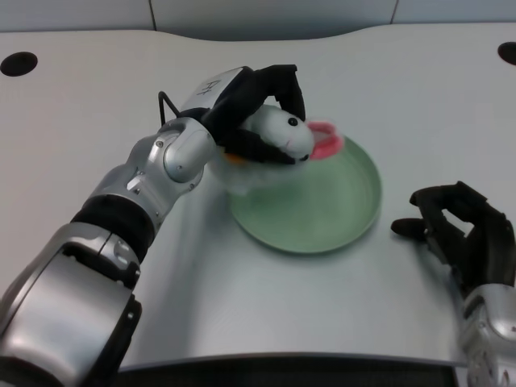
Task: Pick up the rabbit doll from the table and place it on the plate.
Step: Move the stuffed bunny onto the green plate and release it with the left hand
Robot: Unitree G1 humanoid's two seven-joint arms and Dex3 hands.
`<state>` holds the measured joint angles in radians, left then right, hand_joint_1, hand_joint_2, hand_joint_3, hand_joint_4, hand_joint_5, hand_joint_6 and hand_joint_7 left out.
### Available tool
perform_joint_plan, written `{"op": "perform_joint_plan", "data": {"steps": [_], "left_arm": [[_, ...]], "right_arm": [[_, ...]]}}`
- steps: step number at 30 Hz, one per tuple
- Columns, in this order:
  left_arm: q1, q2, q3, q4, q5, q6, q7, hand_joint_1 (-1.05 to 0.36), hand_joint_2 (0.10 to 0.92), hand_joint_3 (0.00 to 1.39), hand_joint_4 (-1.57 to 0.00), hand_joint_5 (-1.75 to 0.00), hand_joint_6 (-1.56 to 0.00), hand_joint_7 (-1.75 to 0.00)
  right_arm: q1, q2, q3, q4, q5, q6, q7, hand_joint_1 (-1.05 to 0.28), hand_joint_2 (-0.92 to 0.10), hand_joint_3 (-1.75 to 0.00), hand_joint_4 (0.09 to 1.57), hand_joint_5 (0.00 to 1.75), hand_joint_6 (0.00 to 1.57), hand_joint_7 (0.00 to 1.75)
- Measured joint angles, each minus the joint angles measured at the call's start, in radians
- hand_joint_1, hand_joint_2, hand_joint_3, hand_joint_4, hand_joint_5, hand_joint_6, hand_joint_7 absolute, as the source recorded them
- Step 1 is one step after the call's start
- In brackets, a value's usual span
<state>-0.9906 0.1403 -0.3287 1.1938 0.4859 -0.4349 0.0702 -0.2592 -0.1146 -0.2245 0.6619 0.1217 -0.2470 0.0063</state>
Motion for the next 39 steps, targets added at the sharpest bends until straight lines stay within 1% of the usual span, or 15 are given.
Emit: {"op": "perform_joint_plan", "data": {"steps": [4,8,13,16,23,28,31,34,35,36,37,38,39], "left_arm": [[-0.008,-0.013,-0.038,0.015,0.034,-0.005,0.020,-0.07,0.723,0.31,-0.88,-1.75,-0.65,-1.75],[-0.014,-0.029,-0.069,0.027,0.063,-0.023,0.048,-0.08,0.718,0.33,-0.89,-1.75,-0.66,-1.75],[-0.037,-0.043,-0.074,0.041,0.065,-0.024,0.047,-0.10,0.721,0.35,-0.87,-1.75,-0.65,-1.75],[-0.043,-0.057,-0.081,0.050,0.068,-0.014,0.047,-0.10,0.723,0.37,-0.86,-1.75,-0.64,-1.75],[-0.064,-0.088,-0.100,0.059,0.080,0.038,0.044,-0.09,0.713,0.38,-0.85,-1.75,-0.63,-1.75],[-0.072,-0.091,-0.134,0.065,0.122,0.039,0.093,-0.09,0.717,0.39,-0.86,-1.75,-0.62,-1.75],[-0.072,-0.091,-0.142,0.073,0.137,0.036,0.123,-0.09,0.730,0.39,-0.87,-1.75,-0.62,-1.75],[-0.073,-0.091,-0.149,0.083,0.145,0.038,0.133,-0.18,0.741,0.33,-0.80,-1.75,-0.57,-1.75],[-0.073,-0.092,-0.150,0.086,0.149,0.041,0.130,-0.22,0.744,0.30,-0.75,-1.74,-0.54,-1.70],[-0.075,-0.091,-0.157,0.089,0.156,0.047,0.128,-0.31,0.775,0.20,-0.63,-1.69,-0.50,-1.56],[-0.077,-0.091,-0.167,0.091,0.164,0.058,0.127,-0.37,0.806,0.13,-0.56,-1.61,-0.47,-1.43],[-0.079,-0.091,-0.178,0.092,0.177,0.067,0.126,-0.40,0.824,0.09,-0.53,-1.56,-0.46,-1.36],[-0.082,-0.091,-0.184,0.093,0.185,0.075,0.126,-0.44,0.830,0.04,-0.50,-1.30,-0.49,-1.06]], "right_arm": [[0.000,0.000,0.001,0.000,-0.004,0.000,-0.005,-0.75,-0.92,-0.14,0.86,0.88,0.84,1.16],[0.000,0.000,0.001,0.000,-0.003,0.000,-0.005,-0.75,-0.92,-0.14,0.86,0.88,0.84,1.16],[0.000,-0.001,0.000,0.002,-0.002,-0.002,0.005,-0.76,-0.92,-0.13,0.86,0.89,0.84,1.15],[0.000,-0.003,0.000,0.004,-0.003,-0.002,0.005,-0.75,-0.92,-0.14,0.86,0.89,0.84,1.16],[0.006,-0.002,0.000,-0.015,-0.002,-0.001,0.003,-0.75,-0.92,-0.14,0.86,0.90,0.84,1.16],[0.021,0.003,0.002,-0.026,-0.003,0.000,0.004,-0.75,-0.92,-0.14,0.85,0.91,0.84,1.17],[0.025,0.005,0.002,-0.036,-0.001,0.002,0.004,-0.75,-0.92,-0.14,0.84,0.91,0.84,1.16],[0.025,0.008,0.002,-0.038,0.000,0.002,0.003,-0.76,-0.92,-0.13,0.84,0.91,0.84,1.16],[0.025,0.009,0.002,-0.038,0.000,0.002,0.003,-0.76,-0.92,-0.13,0.85,0.91,0.84,1.15],[0.025,0.009,0.002,-0.038,-0.001,0.002,0.003,-0.76,-0.92,-0.14,0.85,0.91,0.84,1.15],[0.025,0.010,0.002,-0.038,-0.001,0.002,0.003,-0.75,-0.92,-0.14,0.85,0.91,0.84,1.15],[0.025,0.010,0.001,-0.038,0.000,0.002,0.003,-0.75,-0.92,-0.14,0.85,0.91,0.84,1.15],[0.025,0.010,0.001,-0.038,0.000,0.002,0.003,-0.75,-0.92,-0.14,0.86,0.91,0.84,1.15]]}}
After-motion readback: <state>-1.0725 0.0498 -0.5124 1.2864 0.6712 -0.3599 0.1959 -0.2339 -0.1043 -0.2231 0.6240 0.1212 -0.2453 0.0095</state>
